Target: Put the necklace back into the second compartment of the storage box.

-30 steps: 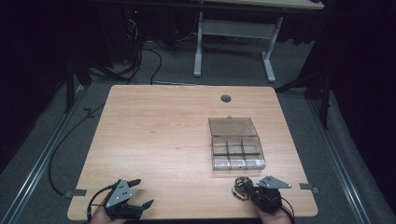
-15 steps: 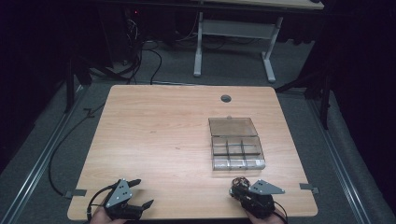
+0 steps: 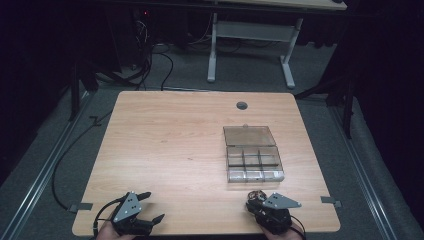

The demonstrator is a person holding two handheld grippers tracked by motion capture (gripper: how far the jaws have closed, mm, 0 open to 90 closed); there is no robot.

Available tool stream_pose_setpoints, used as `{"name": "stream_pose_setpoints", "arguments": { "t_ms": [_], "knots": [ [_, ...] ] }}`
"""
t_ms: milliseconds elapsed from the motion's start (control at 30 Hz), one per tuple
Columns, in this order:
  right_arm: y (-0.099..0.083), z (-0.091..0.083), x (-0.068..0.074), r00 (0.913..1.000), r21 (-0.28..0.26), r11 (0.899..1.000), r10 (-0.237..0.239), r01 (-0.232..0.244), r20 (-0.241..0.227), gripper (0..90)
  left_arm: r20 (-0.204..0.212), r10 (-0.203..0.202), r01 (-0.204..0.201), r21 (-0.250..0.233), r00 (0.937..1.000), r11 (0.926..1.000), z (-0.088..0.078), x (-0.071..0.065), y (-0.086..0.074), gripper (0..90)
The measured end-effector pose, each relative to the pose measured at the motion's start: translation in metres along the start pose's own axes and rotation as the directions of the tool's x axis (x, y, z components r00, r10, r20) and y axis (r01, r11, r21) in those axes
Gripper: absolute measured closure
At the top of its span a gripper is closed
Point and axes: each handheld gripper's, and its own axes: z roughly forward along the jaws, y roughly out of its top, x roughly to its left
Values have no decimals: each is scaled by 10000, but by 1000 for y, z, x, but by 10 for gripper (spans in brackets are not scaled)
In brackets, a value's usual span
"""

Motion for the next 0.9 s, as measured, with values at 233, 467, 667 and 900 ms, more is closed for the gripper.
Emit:
{"name": "stream_pose_setpoints", "arguments": {
  "t_ms": [233, 467, 667, 900],
  "knots": [
    [-11, -8, -21, 9968, 329, 9980, 510, -531, 617, 811, -6, -23, 23, 1, 10000, 10000, 0, 0, 0, 155],
    [-11, -15, -28, 9944, -37, 9974, 722, -722, 768, 795, -10, -20, 20, 13, 10000, 10000, 0, 0, 0, 155],
    [-3, -15, -42, 9839, -350, 9947, 1011, -970, 1476, 857, -24, -4, 4, 60, 10000, 10000, 1, 0, 0, 156],
    [2, 5, -44, 9819, 278, 9959, 802, -862, 1717, 867, -11, -4, 4, 29, 10000, 10000, 0, 0, 0, 156]
  ]
}}
